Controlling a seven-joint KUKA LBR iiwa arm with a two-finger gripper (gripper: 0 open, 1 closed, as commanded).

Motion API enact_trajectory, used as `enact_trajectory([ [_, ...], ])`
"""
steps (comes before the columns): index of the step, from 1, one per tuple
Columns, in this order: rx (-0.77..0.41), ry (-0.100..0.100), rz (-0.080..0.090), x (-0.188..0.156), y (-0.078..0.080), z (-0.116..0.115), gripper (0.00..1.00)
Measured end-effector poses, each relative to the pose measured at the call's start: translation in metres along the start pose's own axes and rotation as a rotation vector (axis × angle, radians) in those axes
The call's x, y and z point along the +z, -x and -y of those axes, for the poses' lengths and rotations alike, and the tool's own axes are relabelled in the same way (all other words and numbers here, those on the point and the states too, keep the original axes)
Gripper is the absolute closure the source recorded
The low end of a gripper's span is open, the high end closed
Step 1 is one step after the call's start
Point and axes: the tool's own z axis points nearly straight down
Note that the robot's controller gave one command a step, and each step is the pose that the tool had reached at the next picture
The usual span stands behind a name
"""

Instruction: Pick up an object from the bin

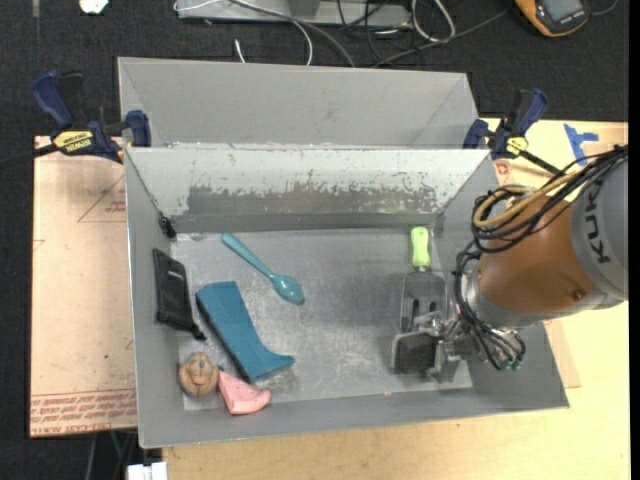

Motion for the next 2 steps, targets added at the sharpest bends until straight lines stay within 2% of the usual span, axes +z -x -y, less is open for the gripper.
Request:
enact_trajectory([
  [1, 0.000, 0.000, 0.000, 0.000, 0.000, 0.000, 1.00],
  [2, -0.001, 0.004, -0.012, -0.016, -0.003, -0.001, 1.00],
])
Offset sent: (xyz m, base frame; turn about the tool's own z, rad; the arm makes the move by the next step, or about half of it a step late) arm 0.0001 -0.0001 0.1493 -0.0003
